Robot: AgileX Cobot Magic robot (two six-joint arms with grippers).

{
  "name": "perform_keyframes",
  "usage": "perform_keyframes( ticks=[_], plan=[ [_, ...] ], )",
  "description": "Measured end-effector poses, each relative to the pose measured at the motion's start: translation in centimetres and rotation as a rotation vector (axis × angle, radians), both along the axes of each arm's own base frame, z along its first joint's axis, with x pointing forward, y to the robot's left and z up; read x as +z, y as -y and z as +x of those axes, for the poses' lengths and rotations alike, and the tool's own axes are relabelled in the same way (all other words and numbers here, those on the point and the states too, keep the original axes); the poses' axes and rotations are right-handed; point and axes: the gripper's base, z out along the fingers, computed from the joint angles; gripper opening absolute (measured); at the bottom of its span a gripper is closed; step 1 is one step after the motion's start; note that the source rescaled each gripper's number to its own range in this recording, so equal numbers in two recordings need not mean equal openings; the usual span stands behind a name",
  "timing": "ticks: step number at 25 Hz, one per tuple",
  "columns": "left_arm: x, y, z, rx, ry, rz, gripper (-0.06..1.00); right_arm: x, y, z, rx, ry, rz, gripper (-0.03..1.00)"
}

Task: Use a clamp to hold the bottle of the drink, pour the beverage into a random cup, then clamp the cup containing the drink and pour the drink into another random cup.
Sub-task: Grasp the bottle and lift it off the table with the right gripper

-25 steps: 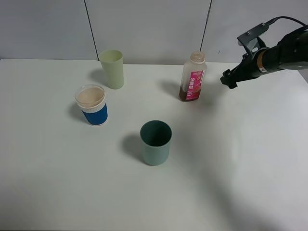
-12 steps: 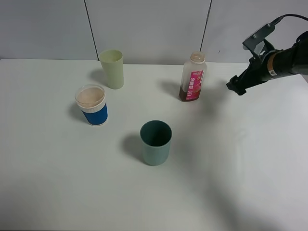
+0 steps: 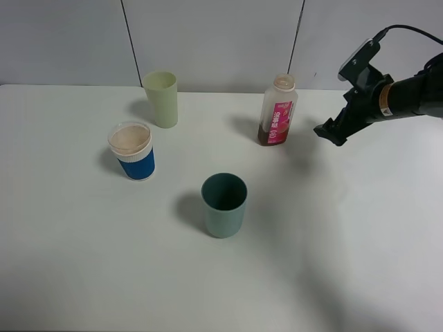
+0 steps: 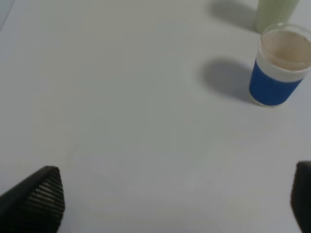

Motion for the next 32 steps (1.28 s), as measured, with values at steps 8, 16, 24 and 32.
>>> perform_keyframes(
  ticks=[8, 16, 24, 32],
  plan=[
    [0.0, 0.0, 0.0, 0.0, 0.0, 0.0, 0.78, -2.8, -0.7, -0.1, 0.117, -0.045, 0.002, 0.97],
    [0.0, 0.0, 0.0, 0.0, 0.0, 0.0, 0.78, -3.8, -1.2, -0.1, 0.205, -0.031, 0.005, 0.97],
    [0.0, 0.0, 0.0, 0.0, 0.0, 0.0, 0.78, -3.2, -2.0, -0.1, 0.269, 0.032, 0.078, 0.97],
    [0.0, 0.0, 0.0, 0.0, 0.0, 0.0, 0.78, -3.3, -2.3, 0.9, 0.258, 0.082, 0.132, 0.97]
  ],
)
